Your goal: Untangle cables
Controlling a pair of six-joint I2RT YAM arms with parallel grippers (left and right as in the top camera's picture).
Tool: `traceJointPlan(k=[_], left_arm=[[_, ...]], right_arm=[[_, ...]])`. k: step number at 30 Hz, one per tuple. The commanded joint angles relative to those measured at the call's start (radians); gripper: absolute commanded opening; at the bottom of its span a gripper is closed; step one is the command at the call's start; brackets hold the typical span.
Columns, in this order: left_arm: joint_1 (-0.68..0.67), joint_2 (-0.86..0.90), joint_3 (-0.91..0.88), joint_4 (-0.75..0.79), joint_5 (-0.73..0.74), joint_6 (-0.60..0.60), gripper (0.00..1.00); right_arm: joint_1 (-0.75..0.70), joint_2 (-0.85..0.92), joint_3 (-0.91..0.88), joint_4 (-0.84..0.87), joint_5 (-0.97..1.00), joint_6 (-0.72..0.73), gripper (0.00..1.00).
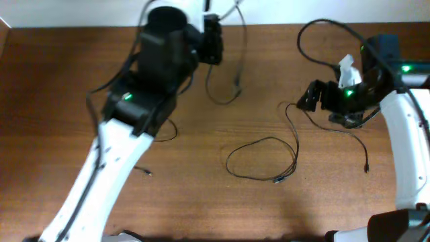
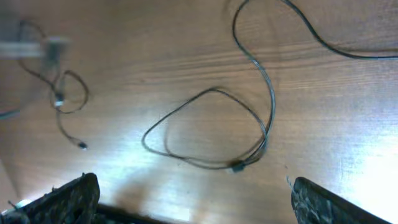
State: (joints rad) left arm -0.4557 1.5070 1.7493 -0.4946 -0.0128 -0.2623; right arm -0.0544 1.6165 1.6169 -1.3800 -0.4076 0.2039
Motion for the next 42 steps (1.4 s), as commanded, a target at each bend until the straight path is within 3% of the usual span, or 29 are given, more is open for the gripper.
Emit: traceJointPlan(k=[1, 5, 8, 14, 23, 31, 38, 39, 40, 42], left_arm=[[0.029, -0.035, 0.013, -0.093, -0.156, -0.033, 0.00], [0.033, 0.033, 0.012, -0.357, -0.403, -0.042, 0.00], [0.043, 0.098, 0.012, -0.483, -0.587, -0.154, 0.00], [0.146, 0.188, 0.012, -0.496, -0.417, -0.224, 0.00], [0.237, 0.343, 0.002, -0.620, -0.415, -0.222, 0.00], [0.242, 0.500, 0.002, -0.720, -0.403, -0.215, 0.13], [0.317, 0.555, 0.002, -0.753, -0.421, -0.216, 0.12], [0.329, 0.555, 0.002, -0.756, -0.420, -0.216, 0.15], [0.339, 0.555, 0.002, -0.761, -0.417, -0.216, 0.39], [0.341, 0.555, 0.002, -0.776, -0.414, -0.215, 1.00]], right_arm=[[0.003, -0.005, -0.126, 0.088, 0.029, -0.013, 0.99], [0.003, -0.004, -0.193, 0.113, 0.028, -0.013, 0.99], [0.003, -0.004, -0.193, 0.113, 0.028, -0.013, 0.99], [0.003, -0.004, -0.193, 0.114, 0.027, -0.013, 0.99], [0.002, -0.005, -0.193, 0.114, 0.027, -0.013, 0.98], [0.003, -0.004, -0.193, 0.114, 0.028, -0.013, 0.99], [0.003, -0.004, -0.193, 0.114, 0.027, -0.013, 0.99], [0.003, -0.004, -0.193, 0.113, 0.028, -0.013, 0.99], [0.003, -0.004, -0.193, 0.113, 0.028, -0.013, 0.99], [0.003, -0.004, -0.193, 0.113, 0.028, -0.013, 0.98]])
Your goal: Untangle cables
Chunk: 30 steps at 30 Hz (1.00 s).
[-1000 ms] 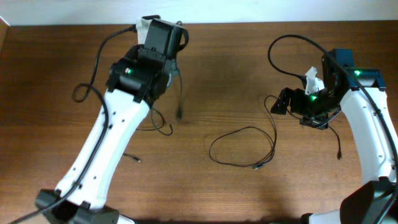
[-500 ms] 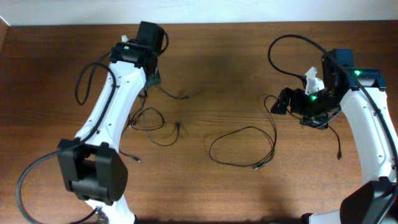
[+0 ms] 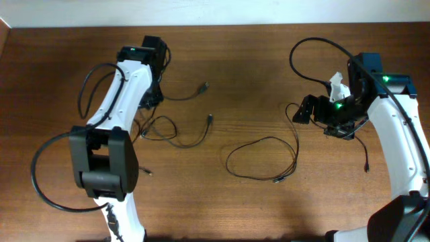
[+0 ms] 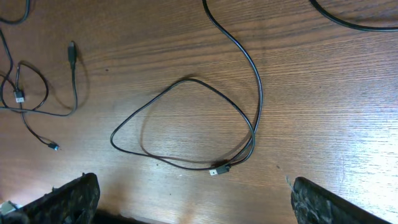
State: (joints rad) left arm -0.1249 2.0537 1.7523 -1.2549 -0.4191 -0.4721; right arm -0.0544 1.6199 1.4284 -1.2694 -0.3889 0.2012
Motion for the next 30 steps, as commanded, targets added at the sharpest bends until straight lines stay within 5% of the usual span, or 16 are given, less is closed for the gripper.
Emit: traceJointPlan(k=[1, 7, 11, 15, 16, 19, 21, 23, 25, 29, 30], left_arm=[[0.010, 0.009, -0.001, -0.024, 0.011, 0.010, 0.99], [0.020, 0.008, 0.024, -0.014, 0.253, 0.167, 0.99], [0.034, 0.006, 0.089, -0.047, 1.011, 0.722, 1.00], [0.034, 0.007, 0.089, -0.061, 1.123, 0.755, 0.99], [0.034, 0.007, 0.089, -0.093, 1.210, 0.841, 1.00], [0.036, 0.007, 0.090, -0.179, 1.053, 0.894, 0.99], [0.029, 0.007, 0.090, -0.266, 1.088, 1.066, 0.99], [0.020, 0.007, 0.090, -0.223, 1.095, 1.061, 0.99], [0.023, 0.007, 0.090, -0.159, 1.067, 0.952, 1.00], [0.022, 0.007, 0.087, -0.026, 0.861, 0.675, 0.67], [0.020, 0.007, 0.078, -0.008, 0.863, 0.652, 0.67]], right_arm=[[0.003, -0.008, -0.005, 0.003, 0.009, -0.011, 0.98], [0.003, -0.008, -0.005, 0.003, 0.009, -0.011, 0.99], [0.003, -0.008, -0.005, 0.003, 0.009, -0.011, 0.99], [0.003, -0.008, -0.005, 0.003, 0.009, -0.011, 0.99], [0.003, -0.008, -0.005, 0.003, 0.009, -0.011, 0.98], [0.003, -0.008, -0.005, 0.003, 0.009, -0.011, 0.98], [0.003, -0.008, -0.005, 0.003, 0.009, -0.011, 0.99], [0.003, -0.008, -0.005, 0.003, 0.009, -0.011, 0.99], [0.003, -0.008, -0.005, 0.003, 0.009, -0.011, 0.98], [0.003, -0.008, -0.005, 0.003, 0.009, -0.011, 0.99], [0.003, -0.008, -0.005, 0.003, 0.009, -0.011, 0.98]])
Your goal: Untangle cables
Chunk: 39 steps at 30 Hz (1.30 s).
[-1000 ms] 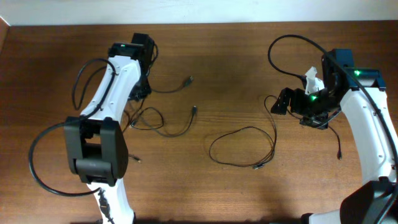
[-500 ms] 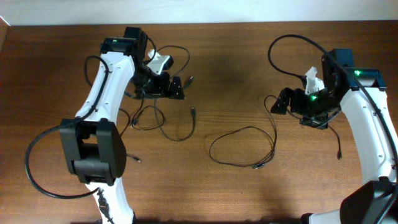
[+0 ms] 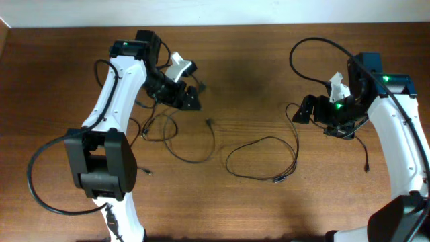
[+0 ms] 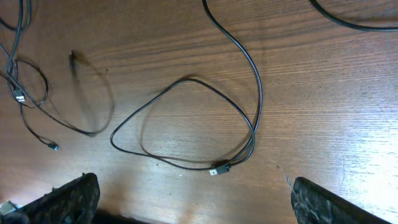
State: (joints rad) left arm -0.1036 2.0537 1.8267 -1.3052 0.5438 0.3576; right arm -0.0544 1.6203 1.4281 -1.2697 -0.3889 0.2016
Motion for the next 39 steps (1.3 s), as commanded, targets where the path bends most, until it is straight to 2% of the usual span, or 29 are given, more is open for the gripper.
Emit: traceJointPlan(k=[1, 2, 4, 5, 8, 9, 10, 11, 13, 14, 15, 16, 18, 20, 23, 24, 25, 27, 31, 32, 34, 35, 37, 39], left_arm=[[-0.006, 0.009, -0.003, 0.049, -0.100, -0.179, 0.67], [-0.017, 0.009, -0.019, 0.056, -0.102, -0.179, 0.61], [-0.043, 0.009, -0.074, 0.090, -0.134, -0.190, 0.23], [-0.061, 0.009, -0.121, 0.129, -0.178, -0.217, 0.11], [-0.093, 0.010, -0.234, 0.247, -0.348, -0.268, 0.19], [-0.096, 0.011, -0.272, 0.284, -0.421, -0.319, 0.17], [-0.095, 0.011, -0.290, 0.301, -0.485, -0.370, 0.08], [-0.085, 0.011, -0.304, 0.301, -0.631, -0.494, 0.00], [-0.040, 0.011, -0.306, 0.272, -0.741, -0.670, 0.05], [-0.011, 0.011, -0.306, 0.268, -0.717, -0.690, 0.07], [0.035, 0.011, -0.306, 0.269, -0.645, -0.690, 0.07], [0.076, 0.011, -0.304, 0.268, -0.577, -0.689, 0.00], [0.116, 0.008, -0.302, 0.266, -0.499, -0.658, 0.00], [0.146, -0.037, -0.282, 0.265, -0.360, -0.592, 0.00], [0.125, -0.142, -0.259, 0.265, -0.311, -0.591, 0.00], [0.099, -0.202, -0.259, 0.266, -0.311, -0.592, 0.00], [0.053, -0.275, -0.259, 0.266, -0.311, -0.597, 0.04], [-0.014, -0.323, -0.259, 0.255, -0.311, -0.608, 0.22], [-0.196, -0.313, -0.269, 0.231, -0.293, -0.622, 0.23], [-0.261, -0.306, -0.272, 0.255, -0.296, -0.622, 0.25], [-0.360, -0.294, -0.272, 0.309, -0.297, -0.622, 0.36], [-0.406, -0.288, -0.272, 0.341, -0.297, -0.622, 0.48], [-0.489, -0.273, -0.272, 0.414, -0.301, -0.642, 0.64], [-0.575, -0.241, -0.272, 0.488, -0.346, -0.719, 0.66]], right_arm=[[0.003, -0.008, -0.004, 0.003, 0.009, -0.011, 0.98], [0.003, -0.008, -0.004, 0.003, 0.009, -0.011, 0.99], [0.003, -0.008, -0.004, 0.003, 0.009, -0.011, 0.99], [0.003, -0.008, -0.004, 0.003, 0.009, -0.011, 0.99], [0.003, -0.008, -0.004, 0.003, 0.009, -0.011, 0.99], [0.003, -0.008, -0.004, 0.003, 0.009, -0.011, 0.98], [0.003, -0.008, -0.004, 0.003, 0.009, -0.011, 0.98], [0.003, -0.008, -0.004, 0.003, 0.009, -0.011, 0.98], [0.003, -0.008, -0.004, 0.003, 0.009, -0.011, 0.99], [0.003, -0.008, -0.004, 0.003, 0.009, -0.011, 0.99], [0.003, -0.008, -0.004, 0.003, 0.009, -0.011, 0.98], [0.003, -0.008, -0.004, 0.003, 0.009, -0.011, 0.99], [0.003, -0.008, -0.004, 0.003, 0.009, -0.011, 0.98], [0.003, -0.008, -0.004, 0.003, 0.009, -0.011, 0.99], [0.003, -0.008, -0.004, 0.003, 0.009, -0.011, 0.99], [0.003, -0.008, -0.004, 0.003, 0.009, -0.011, 0.99], [0.003, -0.008, -0.004, 0.003, 0.009, -0.011, 0.99], [0.003, -0.008, -0.004, 0.003, 0.009, -0.011, 0.99], [0.002, -0.008, -0.003, 0.093, -0.013, 0.017, 0.99], [-0.009, -0.008, -0.002, 0.121, 0.042, 0.025, 0.99], [-0.089, -0.008, -0.002, 0.126, 0.087, 0.141, 0.98], [-0.158, -0.008, -0.002, 0.136, 0.087, 0.191, 0.98], [-0.311, -0.008, -0.002, 0.149, 0.087, 0.234, 0.98], [-0.475, -0.008, -0.003, 0.141, 0.109, 0.233, 0.98]])
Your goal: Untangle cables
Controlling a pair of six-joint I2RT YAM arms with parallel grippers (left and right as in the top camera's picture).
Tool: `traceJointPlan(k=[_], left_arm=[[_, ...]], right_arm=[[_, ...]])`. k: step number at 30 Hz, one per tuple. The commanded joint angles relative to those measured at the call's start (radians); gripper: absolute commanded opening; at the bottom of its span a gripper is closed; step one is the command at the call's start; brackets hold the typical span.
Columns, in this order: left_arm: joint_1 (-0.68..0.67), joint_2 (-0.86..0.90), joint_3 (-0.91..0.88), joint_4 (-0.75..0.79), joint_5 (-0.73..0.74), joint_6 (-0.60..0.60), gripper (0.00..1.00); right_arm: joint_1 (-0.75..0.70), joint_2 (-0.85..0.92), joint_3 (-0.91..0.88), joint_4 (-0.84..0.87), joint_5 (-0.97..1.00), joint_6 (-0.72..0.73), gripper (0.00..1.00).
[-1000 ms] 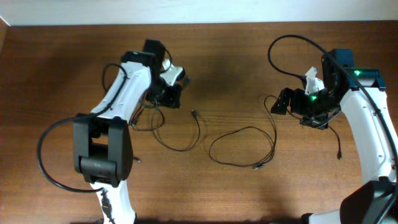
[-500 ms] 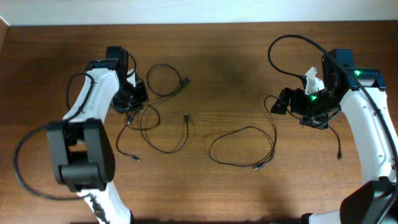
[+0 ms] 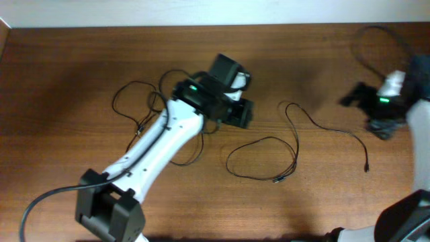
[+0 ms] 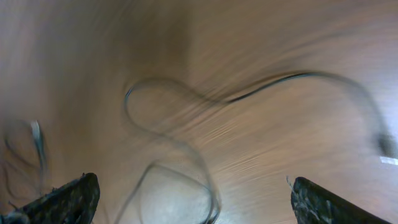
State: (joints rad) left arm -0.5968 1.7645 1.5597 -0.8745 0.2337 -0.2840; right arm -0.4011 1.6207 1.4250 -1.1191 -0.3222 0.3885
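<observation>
Thin black cables lie on the brown table. One tangle (image 3: 144, 101) spreads at the left of centre, behind my left arm. A separate cable forms a loop (image 3: 262, 158) in the middle, and its tail (image 3: 336, 131) runs right to a plug. My left gripper (image 3: 236, 113) is just above that loop; the overhead view does not show its jaws. The right gripper (image 3: 356, 97) sits near the right edge, away from the loop. In the blurred right wrist view the right gripper (image 4: 196, 202) is open, with the loop cable (image 4: 180, 143) beneath it.
The table's back edge (image 3: 215, 27) meets a white wall. A thick dark cord (image 3: 376, 33) arcs at the back right by the right arm. My left arm (image 3: 154, 148) crosses the left half of the table diagonally.
My left gripper has moved from the back left to the table's centre, and the tangle now lies further right. The right arm has moved right, toward the table edge, still open.
At first my left arm was raised high with a cable hanging at the back, the right gripper open by the loop's tail. Then the left gripper stood at the back left with cables lying spread. Later it was over them, and now it is at centre.
</observation>
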Motion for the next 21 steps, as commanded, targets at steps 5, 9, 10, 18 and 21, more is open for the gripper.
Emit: traceJointPlan(k=[5, 9, 10, 18, 21], left_arm=[[-0.243, 0.188, -0.005, 0.291, -0.076, -0.154, 0.73], [-0.315, 0.283, -0.005, 0.400, -0.271, -0.243, 0.78], [-0.328, 0.312, -0.005, 0.428, -0.330, -0.268, 0.77], [-0.335, 0.549, -0.005, 0.816, -0.470, -0.269, 0.63], [-0.332, 0.563, 0.003, 0.822, -0.470, -0.255, 0.00]], right_arm=[[-0.386, -0.008, 0.000, -0.006, 0.158, 0.047, 0.98], [-0.459, -0.008, 0.000, -0.006, 0.159, 0.046, 0.98], [-0.459, -0.008, 0.000, -0.005, 0.158, 0.047, 0.98], [-0.457, -0.008, 0.000, -0.006, 0.158, 0.047, 0.98], [-0.457, -0.008, 0.000, -0.006, 0.158, 0.047, 0.98]])
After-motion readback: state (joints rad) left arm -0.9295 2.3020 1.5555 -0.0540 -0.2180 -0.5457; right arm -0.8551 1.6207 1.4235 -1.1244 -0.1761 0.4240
